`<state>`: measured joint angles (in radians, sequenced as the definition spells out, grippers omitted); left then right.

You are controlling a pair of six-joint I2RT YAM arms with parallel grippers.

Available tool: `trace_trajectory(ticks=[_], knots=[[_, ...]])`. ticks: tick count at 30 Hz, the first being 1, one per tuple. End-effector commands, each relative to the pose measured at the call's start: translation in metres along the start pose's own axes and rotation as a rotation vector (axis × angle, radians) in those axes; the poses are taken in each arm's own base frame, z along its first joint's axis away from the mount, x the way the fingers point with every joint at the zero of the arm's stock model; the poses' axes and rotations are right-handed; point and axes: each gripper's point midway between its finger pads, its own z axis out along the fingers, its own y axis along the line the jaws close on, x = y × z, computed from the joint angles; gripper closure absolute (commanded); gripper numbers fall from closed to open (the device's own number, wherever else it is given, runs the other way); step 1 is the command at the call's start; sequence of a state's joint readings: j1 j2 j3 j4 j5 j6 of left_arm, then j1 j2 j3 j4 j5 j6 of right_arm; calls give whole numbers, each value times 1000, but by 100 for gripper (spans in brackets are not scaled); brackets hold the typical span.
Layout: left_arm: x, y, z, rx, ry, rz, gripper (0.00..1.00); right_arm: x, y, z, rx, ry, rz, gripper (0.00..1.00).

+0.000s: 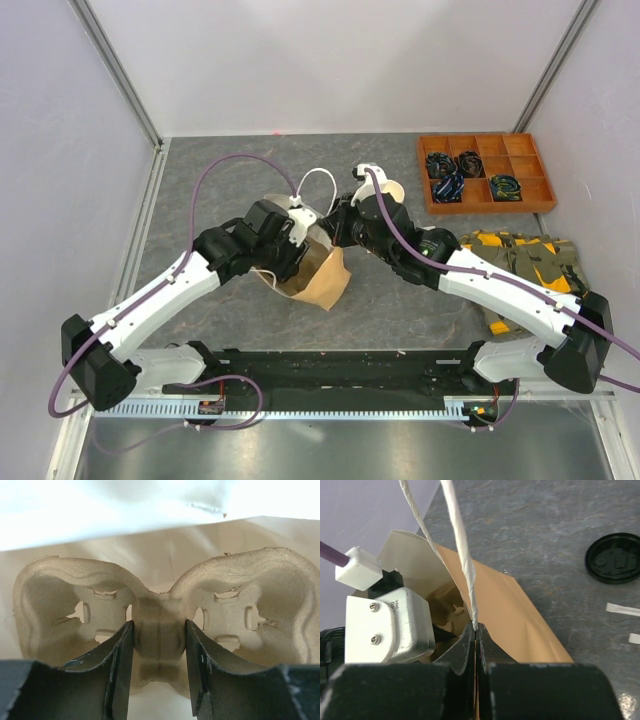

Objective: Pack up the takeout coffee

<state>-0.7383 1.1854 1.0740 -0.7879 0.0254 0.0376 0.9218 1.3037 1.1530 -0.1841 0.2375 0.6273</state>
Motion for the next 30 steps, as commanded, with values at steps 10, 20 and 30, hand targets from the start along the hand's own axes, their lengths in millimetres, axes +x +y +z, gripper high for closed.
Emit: trace_trajectory(ticks=[10, 20, 30], knots=[[53, 0, 8, 21, 321, 96, 98, -46, -21, -13, 120, -167, -92, 100], [75, 1, 18, 34, 444, 119, 98, -51, -30, -16, 155, -206, -138, 100], [93, 9, 30, 9, 554, 146, 98, -66, -31, -21, 170, -266, -161, 100]])
